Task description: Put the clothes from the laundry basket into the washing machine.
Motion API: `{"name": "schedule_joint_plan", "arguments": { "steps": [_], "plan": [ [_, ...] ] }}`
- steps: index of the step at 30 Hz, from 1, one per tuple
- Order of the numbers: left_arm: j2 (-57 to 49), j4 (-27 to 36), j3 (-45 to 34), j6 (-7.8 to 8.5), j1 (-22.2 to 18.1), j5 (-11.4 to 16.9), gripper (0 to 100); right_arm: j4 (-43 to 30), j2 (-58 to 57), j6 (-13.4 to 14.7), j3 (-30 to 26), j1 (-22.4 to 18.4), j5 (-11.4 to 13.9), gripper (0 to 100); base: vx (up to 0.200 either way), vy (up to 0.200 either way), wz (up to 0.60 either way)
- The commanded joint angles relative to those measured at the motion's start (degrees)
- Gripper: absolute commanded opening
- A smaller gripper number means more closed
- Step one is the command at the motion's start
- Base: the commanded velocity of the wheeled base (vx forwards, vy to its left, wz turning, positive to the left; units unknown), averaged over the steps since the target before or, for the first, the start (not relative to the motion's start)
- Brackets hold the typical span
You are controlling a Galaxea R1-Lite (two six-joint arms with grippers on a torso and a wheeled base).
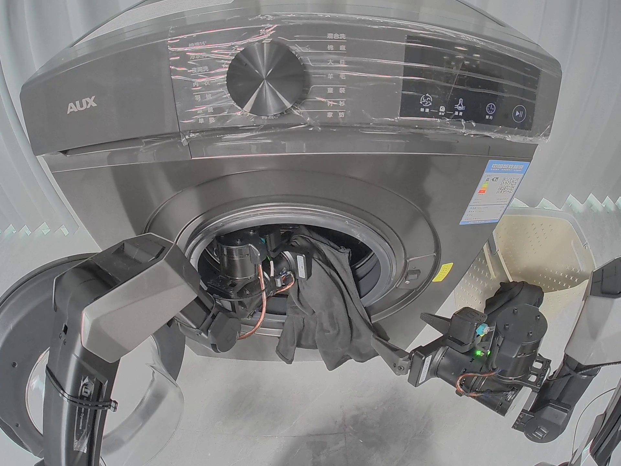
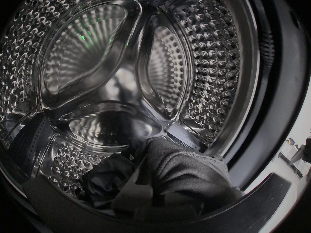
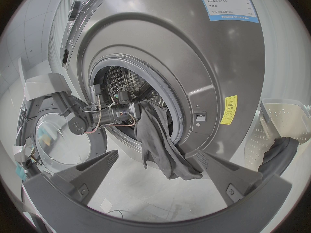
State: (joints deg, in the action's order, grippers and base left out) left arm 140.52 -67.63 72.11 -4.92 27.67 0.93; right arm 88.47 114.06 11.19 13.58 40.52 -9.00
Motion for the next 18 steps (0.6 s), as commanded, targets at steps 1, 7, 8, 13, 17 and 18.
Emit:
{"name": "schedule_joint_plan", "arguments": {
  "steps": [1,7,8,13,17,18],
  "plan": [
    [5.5,1.5,7.9,-0.35,-1.9,-1.4,0,0.0,0.1,0.0,-0.2,0.4,-0.1,100,0.0,0.0,0.0],
    [7.9,2.2,14.1,-0.44,-3.1,-5.0,0,0.0,0.2,0.0,0.0,0.6,-0.1,100,0.0,0.0,0.0],
    [7.9,2.3,14.6,-0.61,-3.1,-5.4,0,0.0,0.2,0.0,0.0,0.6,-0.1,100,0.0,0.0,0.0],
    [8.9,2.9,17.5,-0.7,-3.1,-7.6,0,0.0,0.2,0.0,-0.1,0.6,-0.1,100,0.0,0.0,0.0],
    [9.3,2.9,17.9,-0.7,-2.7,-8.4,0,0.0,0.1,0.0,0.0,0.6,-0.1,100,0.0,0.0,0.0],
    [9.3,2.9,17.7,-0.7,-2.6,-8.4,0,0.0,0.2,0.0,0.0,0.6,-0.1,100,0.0,0.0,0.0]
  ]
}}
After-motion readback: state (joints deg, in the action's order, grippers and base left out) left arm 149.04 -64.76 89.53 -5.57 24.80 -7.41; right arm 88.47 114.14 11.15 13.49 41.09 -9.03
